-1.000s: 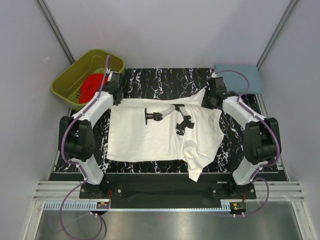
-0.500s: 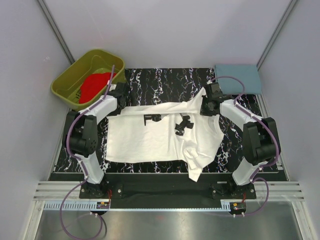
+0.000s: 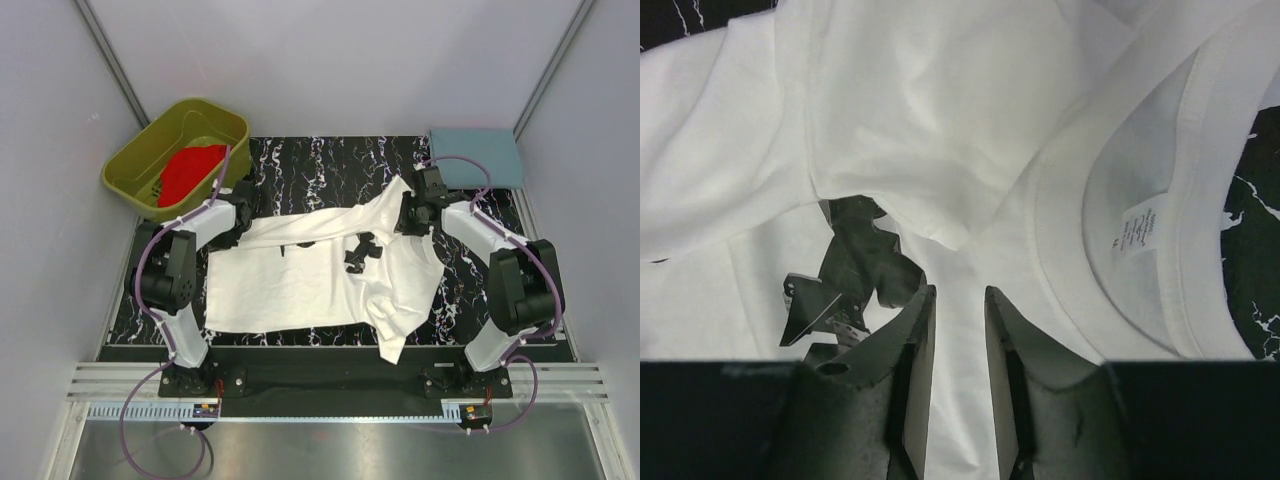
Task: Fold and stack the t-shirts
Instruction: Fold the tshirt
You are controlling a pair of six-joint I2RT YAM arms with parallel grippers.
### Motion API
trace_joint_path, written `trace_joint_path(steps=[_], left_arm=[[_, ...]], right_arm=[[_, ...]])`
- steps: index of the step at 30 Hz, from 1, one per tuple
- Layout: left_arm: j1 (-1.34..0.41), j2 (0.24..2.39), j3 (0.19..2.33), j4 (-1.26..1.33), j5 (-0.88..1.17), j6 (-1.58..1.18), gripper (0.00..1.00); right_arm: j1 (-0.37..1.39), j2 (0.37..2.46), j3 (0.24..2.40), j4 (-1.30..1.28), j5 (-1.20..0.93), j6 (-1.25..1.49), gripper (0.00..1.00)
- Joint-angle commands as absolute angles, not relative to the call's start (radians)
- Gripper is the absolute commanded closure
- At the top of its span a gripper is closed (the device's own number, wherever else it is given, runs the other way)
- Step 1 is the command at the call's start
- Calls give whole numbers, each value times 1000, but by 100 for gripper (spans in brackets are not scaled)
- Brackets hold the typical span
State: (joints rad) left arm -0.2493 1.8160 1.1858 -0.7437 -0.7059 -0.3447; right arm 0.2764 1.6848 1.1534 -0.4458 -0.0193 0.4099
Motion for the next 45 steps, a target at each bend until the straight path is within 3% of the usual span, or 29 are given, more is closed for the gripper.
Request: trace_joint_path(steps=[1,3,7,11,15,22,28,32,43,44,45], left_arm=[[-253,1781,1204,-771,-735,-374,86],[-252,1763,1209,-790,-764,-388,68],[-249,1704,1241,-827,-770,-417,49],[-275,1603,1272,-775,-645,-382,47],[-290,1580,1232,-652,-343,-362,43],[-296,1696,1178,-555,-78,-414,41],[-293,1815,1167,-572,-100,-463,40],[-291,1884,1199,-594,-101,-477,40],[-281,1885,1204,-603,-156,-485,38],[-281,1890,1203,-603,-158,-485,38],[-281,1893,1201,-607,-163,-488,38]], right_arm=[[256,1600,1213,-478,-32,399,66],[230,1588,1235,-505,-17,396,66],[172,1566,1233,-529,30,411,64],[114,1595,1241,-528,46,428,59],[63,1664,1227,-409,-30,434,45],[-24,1799,1276,-325,-133,428,44],[-57,1871,1285,-304,-124,417,45],[-72,1933,1302,-259,-118,417,51],[-86,1988,1301,-192,-222,429,52],[-87,1997,1307,-211,-218,431,56],[-87,2002,1319,-238,-200,430,66]])
